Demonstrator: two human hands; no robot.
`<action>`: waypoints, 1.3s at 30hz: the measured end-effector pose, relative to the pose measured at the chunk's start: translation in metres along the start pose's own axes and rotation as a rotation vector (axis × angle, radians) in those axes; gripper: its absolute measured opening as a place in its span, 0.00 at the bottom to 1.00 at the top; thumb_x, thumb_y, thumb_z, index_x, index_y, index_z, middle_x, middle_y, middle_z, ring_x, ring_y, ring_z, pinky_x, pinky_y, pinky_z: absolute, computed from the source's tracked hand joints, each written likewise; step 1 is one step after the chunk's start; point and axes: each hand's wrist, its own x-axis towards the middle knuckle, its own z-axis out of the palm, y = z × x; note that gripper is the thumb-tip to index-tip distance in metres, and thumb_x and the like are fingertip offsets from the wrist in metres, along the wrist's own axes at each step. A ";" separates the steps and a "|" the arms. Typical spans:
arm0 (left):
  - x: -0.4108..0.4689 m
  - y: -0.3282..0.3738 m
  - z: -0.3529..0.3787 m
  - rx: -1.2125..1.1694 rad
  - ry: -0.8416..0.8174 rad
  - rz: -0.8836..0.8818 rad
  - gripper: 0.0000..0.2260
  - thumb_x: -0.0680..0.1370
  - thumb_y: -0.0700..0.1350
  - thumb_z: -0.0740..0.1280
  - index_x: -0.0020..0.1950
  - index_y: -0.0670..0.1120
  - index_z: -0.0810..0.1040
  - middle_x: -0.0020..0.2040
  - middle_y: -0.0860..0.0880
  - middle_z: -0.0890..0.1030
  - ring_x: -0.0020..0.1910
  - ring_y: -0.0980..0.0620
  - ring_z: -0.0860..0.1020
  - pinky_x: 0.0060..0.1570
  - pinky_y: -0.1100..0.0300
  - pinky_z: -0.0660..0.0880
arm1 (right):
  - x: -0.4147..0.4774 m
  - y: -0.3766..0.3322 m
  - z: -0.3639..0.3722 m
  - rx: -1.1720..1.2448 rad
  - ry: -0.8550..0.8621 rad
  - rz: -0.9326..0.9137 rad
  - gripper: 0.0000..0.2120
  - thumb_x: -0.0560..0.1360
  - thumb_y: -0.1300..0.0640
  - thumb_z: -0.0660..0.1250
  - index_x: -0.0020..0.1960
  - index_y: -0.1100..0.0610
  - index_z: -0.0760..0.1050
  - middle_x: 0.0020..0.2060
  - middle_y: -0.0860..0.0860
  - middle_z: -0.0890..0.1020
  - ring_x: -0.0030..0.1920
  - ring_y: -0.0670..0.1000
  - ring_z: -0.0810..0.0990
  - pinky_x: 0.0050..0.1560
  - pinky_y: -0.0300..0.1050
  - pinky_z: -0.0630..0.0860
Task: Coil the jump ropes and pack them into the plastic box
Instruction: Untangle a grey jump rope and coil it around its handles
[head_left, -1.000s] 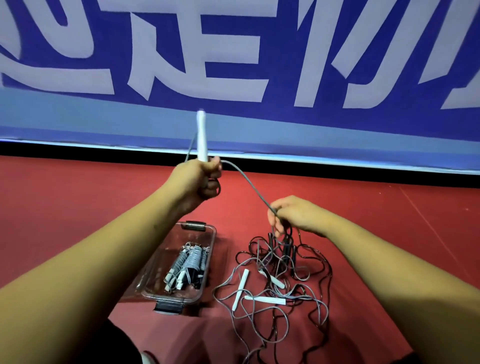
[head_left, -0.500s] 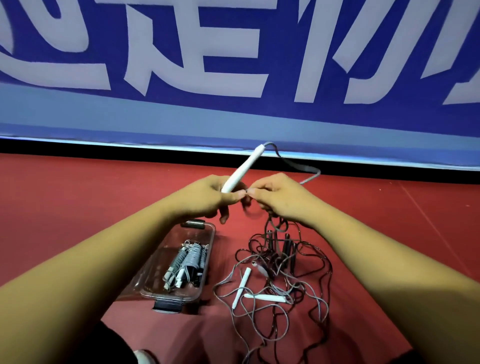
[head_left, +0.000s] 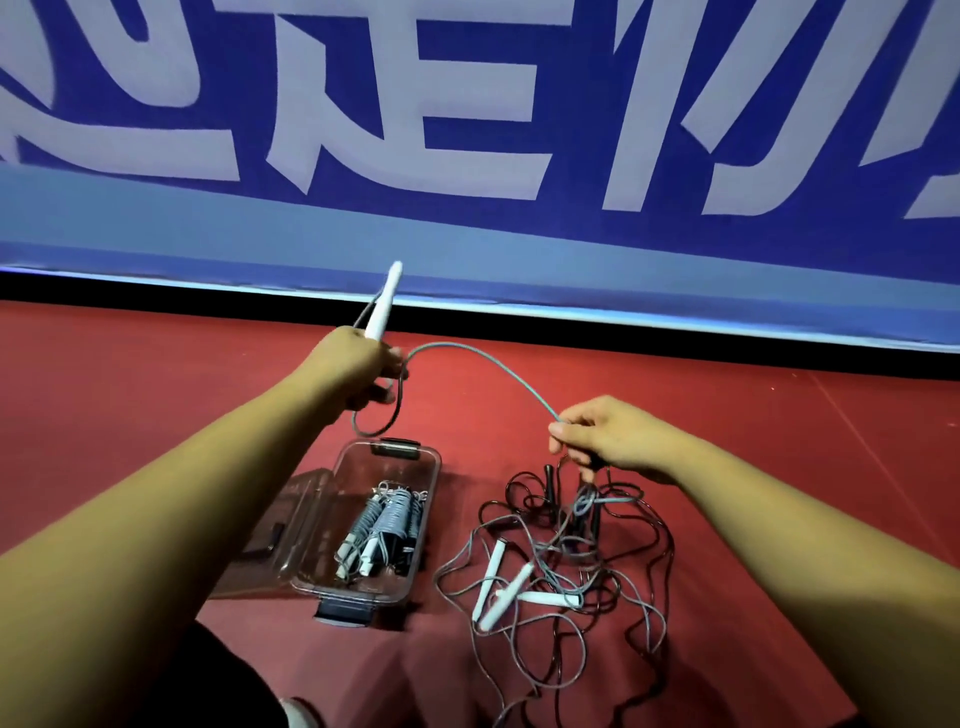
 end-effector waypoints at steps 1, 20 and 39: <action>0.001 -0.002 -0.002 0.122 0.024 0.024 0.03 0.79 0.39 0.67 0.50 0.40 0.78 0.40 0.43 0.79 0.24 0.49 0.80 0.18 0.68 0.60 | 0.000 -0.007 0.002 0.000 0.017 -0.022 0.13 0.81 0.56 0.61 0.43 0.61 0.78 0.25 0.50 0.70 0.26 0.50 0.71 0.32 0.42 0.71; -0.009 0.024 0.014 -0.473 -0.041 0.257 0.12 0.81 0.42 0.65 0.38 0.45 0.71 0.31 0.48 0.65 0.20 0.54 0.60 0.24 0.68 0.55 | 0.009 0.008 -0.013 0.014 -0.098 0.101 0.12 0.78 0.58 0.67 0.38 0.61 0.78 0.29 0.55 0.75 0.31 0.50 0.76 0.37 0.43 0.71; -0.043 0.025 0.038 0.121 -0.520 0.413 0.11 0.82 0.45 0.64 0.41 0.45 0.77 0.30 0.53 0.74 0.24 0.54 0.67 0.25 0.64 0.60 | -0.008 -0.068 -0.001 0.041 0.056 -0.296 0.12 0.79 0.56 0.66 0.42 0.62 0.81 0.23 0.50 0.66 0.25 0.50 0.64 0.29 0.39 0.65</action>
